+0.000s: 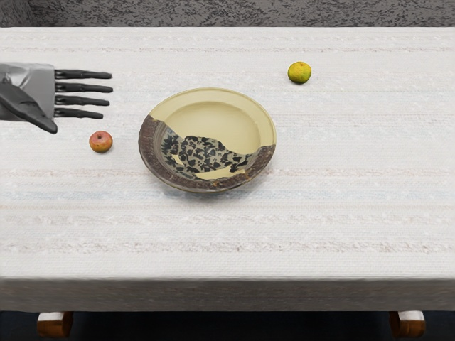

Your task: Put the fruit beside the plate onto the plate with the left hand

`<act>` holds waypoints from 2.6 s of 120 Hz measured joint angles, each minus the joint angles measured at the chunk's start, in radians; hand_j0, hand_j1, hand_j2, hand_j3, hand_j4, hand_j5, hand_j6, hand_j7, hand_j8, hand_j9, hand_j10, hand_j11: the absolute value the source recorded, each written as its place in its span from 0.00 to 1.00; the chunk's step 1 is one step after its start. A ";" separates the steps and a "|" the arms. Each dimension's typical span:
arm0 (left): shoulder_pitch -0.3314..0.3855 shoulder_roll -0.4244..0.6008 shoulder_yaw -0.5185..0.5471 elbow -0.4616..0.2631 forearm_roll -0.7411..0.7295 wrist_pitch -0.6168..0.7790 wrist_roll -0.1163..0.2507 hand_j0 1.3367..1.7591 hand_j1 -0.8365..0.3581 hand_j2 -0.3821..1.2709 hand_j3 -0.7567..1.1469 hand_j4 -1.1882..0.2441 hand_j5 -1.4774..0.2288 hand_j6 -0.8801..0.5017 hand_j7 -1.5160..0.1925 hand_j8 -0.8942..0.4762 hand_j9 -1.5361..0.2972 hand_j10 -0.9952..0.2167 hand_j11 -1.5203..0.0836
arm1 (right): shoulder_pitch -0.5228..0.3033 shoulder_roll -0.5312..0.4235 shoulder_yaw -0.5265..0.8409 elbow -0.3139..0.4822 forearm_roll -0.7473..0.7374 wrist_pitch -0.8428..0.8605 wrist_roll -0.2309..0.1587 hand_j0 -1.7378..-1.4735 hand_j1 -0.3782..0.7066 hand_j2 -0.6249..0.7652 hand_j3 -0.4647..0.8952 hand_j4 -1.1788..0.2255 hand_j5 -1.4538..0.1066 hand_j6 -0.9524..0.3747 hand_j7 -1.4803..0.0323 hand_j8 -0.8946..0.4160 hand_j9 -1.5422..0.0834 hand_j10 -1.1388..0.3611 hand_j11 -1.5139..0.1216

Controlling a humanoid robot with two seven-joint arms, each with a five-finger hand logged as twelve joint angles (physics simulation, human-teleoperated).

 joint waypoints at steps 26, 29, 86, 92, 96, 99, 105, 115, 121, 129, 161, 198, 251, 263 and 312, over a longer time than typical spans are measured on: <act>-0.007 -0.004 -0.007 -0.026 0.022 0.000 0.000 0.76 0.97 0.23 0.40 0.82 0.85 0.62 0.87 0.64 0.82 0.81 0.93 | 0.002 0.000 -0.001 0.000 -0.004 0.000 0.001 0.30 0.03 0.45 0.34 0.84 0.93 0.72 0.98 0.68 0.95 0.76 0.93; -0.008 -0.018 -0.012 -0.028 0.054 0.000 0.000 0.76 0.97 0.23 0.40 0.82 0.85 0.62 0.87 0.64 0.82 0.81 0.93 | 0.002 0.000 -0.001 0.000 -0.004 0.000 0.001 0.30 0.03 0.45 0.34 0.84 0.93 0.72 0.98 0.68 0.95 0.76 0.93; 0.066 -0.322 0.071 -0.105 1.313 0.475 0.000 0.76 0.97 0.23 0.40 0.81 0.85 0.62 0.87 0.63 0.82 0.80 0.93 | 0.002 0.000 -0.001 0.010 -0.006 0.001 0.002 0.30 0.03 0.45 0.34 0.84 0.93 0.72 0.98 0.68 0.95 0.76 0.93; 0.066 -0.351 0.080 -0.090 1.359 0.504 0.000 0.76 0.97 0.23 0.40 0.81 0.85 0.62 0.87 0.63 0.82 0.80 0.93 | 0.002 0.000 -0.001 0.012 -0.006 0.001 0.002 0.30 0.03 0.45 0.34 0.84 0.93 0.72 0.98 0.68 0.95 0.76 0.93; 0.067 -0.380 0.084 -0.069 1.380 0.519 0.000 0.76 0.97 0.23 0.40 0.81 0.85 0.62 0.87 0.63 0.82 0.80 0.93 | 0.002 0.000 -0.001 0.012 -0.006 0.001 0.002 0.30 0.03 0.45 0.34 0.84 0.93 0.72 0.98 0.68 0.95 0.76 0.93; 0.071 -0.408 0.086 -0.045 1.394 0.532 0.000 0.76 0.97 0.23 0.40 0.81 0.85 0.62 0.87 0.63 0.82 0.80 0.93 | 0.002 0.000 -0.001 0.012 -0.006 0.001 0.002 0.30 0.03 0.45 0.34 0.84 0.93 0.72 0.98 0.68 0.95 0.76 0.93; 0.078 -0.457 0.091 0.011 1.414 0.565 0.000 0.76 0.97 0.24 0.40 0.81 0.85 0.62 0.87 0.63 0.82 0.80 0.93 | 0.002 0.000 -0.001 0.013 -0.006 0.000 0.002 0.30 0.03 0.45 0.34 0.84 0.93 0.72 0.98 0.68 0.95 0.76 0.93; 0.078 -0.491 0.111 0.075 1.435 0.637 0.000 0.76 0.96 0.24 0.40 0.81 0.84 0.61 0.86 0.63 0.82 0.79 0.92 | 0.003 0.000 -0.001 0.013 -0.006 0.000 0.002 0.30 0.03 0.45 0.34 0.84 0.93 0.72 0.98 0.68 0.95 0.76 0.93; 0.078 -0.511 0.139 0.109 1.445 0.682 0.000 0.76 0.96 0.24 0.40 0.80 0.84 0.61 0.86 0.62 0.81 0.79 0.92 | 0.003 0.000 -0.001 0.014 -0.006 0.000 0.002 0.30 0.03 0.45 0.34 0.84 0.93 0.72 0.98 0.68 0.95 0.76 0.93; 0.100 -0.524 0.165 0.139 1.452 0.717 0.000 0.76 0.96 0.24 0.40 0.80 0.84 0.61 0.86 0.62 0.81 0.79 0.92 | 0.003 0.000 -0.001 0.014 -0.006 0.000 0.002 0.30 0.03 0.45 0.34 0.84 0.93 0.72 0.98 0.68 0.95 0.76 0.93; 0.107 -0.542 0.206 0.222 1.459 0.749 0.000 0.76 0.90 0.24 0.40 0.76 0.79 0.56 0.81 0.58 0.77 0.74 0.87 | 0.003 0.000 -0.001 0.015 -0.007 0.000 0.002 0.30 0.03 0.45 0.34 0.84 0.93 0.72 0.98 0.68 0.95 0.76 0.93; 0.093 -0.615 0.210 0.284 1.461 0.750 0.000 0.76 0.80 0.26 0.40 0.69 0.71 0.49 0.74 0.50 0.70 0.65 0.79 | 0.003 0.000 -0.003 0.015 -0.010 0.001 0.002 0.30 0.03 0.45 0.34 0.84 0.93 0.72 0.98 0.68 0.95 0.76 0.93; 0.081 -0.703 0.217 0.417 1.464 0.760 0.000 0.76 0.66 0.27 0.40 0.60 0.61 0.40 0.64 0.41 0.60 0.55 0.68 | 0.003 0.000 -0.004 0.015 -0.011 0.000 0.002 0.30 0.03 0.45 0.34 0.84 0.93 0.72 0.98 0.68 0.95 0.76 0.93; 0.081 -0.720 0.217 0.421 1.465 0.760 0.001 0.79 0.64 0.26 0.42 0.58 0.59 0.38 0.62 0.39 0.59 0.52 0.66 | 0.003 0.000 -0.004 0.015 -0.011 0.000 0.002 0.30 0.03 0.45 0.34 0.84 0.93 0.72 0.98 0.68 0.95 0.76 0.93; 0.088 -0.735 0.218 0.428 1.468 0.758 0.003 0.83 0.50 0.20 0.76 0.50 0.51 0.29 0.54 0.31 0.52 0.42 0.59 | 0.003 0.000 -0.004 0.015 -0.011 0.000 0.002 0.30 0.03 0.45 0.34 0.84 0.93 0.72 0.98 0.68 0.95 0.76 0.93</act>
